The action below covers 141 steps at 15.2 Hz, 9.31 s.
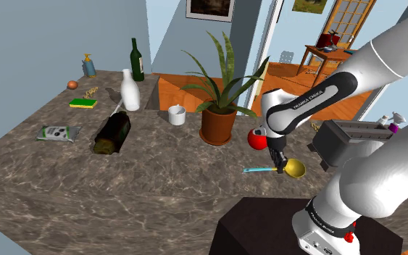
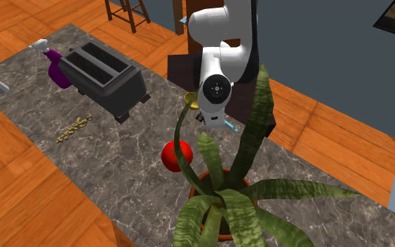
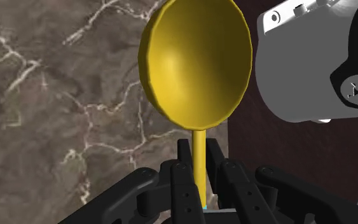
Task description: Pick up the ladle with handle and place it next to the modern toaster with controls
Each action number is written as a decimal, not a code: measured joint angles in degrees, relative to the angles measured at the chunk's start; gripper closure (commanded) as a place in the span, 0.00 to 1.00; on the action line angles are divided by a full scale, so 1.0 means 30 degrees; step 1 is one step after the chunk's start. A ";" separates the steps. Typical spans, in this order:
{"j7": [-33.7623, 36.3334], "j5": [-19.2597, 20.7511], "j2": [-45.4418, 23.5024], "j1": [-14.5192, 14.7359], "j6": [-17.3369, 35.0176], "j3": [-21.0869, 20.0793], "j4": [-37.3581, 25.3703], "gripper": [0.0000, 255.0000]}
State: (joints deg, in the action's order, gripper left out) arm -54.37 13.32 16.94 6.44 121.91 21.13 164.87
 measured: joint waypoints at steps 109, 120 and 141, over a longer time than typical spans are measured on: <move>-2.3059 2.3376 1.3738 0.0918 -1.2396 2.2323 -2.1687 1.00; -2.1959 2.4558 1.4727 0.0979 -1.1140 2.3740 -2.0545 1.00; -2.0179 2.7172 1.6684 0.1826 -0.8987 2.6702 -1.9782 1.00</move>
State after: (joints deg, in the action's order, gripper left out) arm -114.91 94.84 66.99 11.92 94.95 101.24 105.53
